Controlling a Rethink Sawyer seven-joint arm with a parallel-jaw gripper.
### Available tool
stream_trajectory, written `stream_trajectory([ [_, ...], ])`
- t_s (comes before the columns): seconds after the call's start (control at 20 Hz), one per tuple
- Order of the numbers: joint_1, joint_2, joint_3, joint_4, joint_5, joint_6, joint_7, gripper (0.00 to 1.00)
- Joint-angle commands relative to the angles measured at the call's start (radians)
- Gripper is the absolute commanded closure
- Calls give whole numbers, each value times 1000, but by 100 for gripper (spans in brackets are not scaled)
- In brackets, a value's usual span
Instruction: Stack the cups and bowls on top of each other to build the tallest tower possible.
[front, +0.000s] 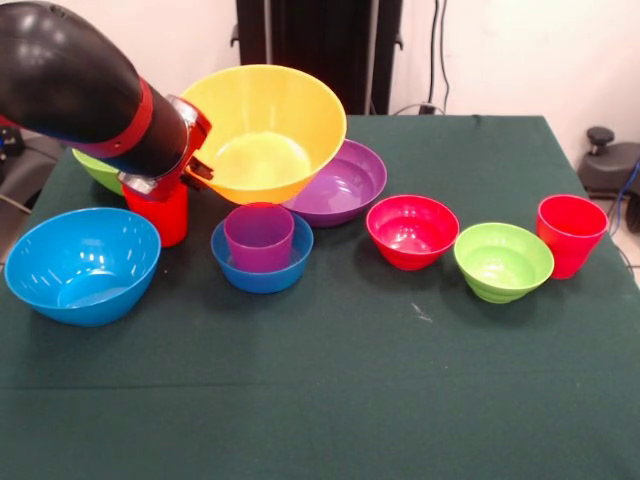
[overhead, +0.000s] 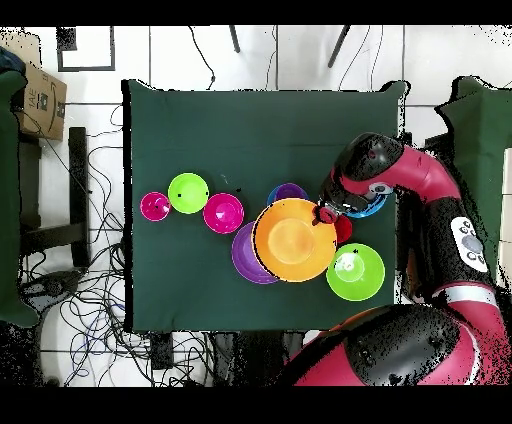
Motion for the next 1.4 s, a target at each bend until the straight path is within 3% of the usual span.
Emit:
stream_trajectory([
  [0.05, 8, 44, 80, 0, -33, -79, -114, 100],
  [0.25, 1, 46, 90, 16, -8, -105, -84, 100],
  [0.5, -6, 48, 98, 5, -43, -129, -133, 100],
  [0.9, 6, 39, 100, -56, -69, -58, -155, 100],
  [1.4, 41, -10, 98, -151, -86, 119, -164, 100],
])
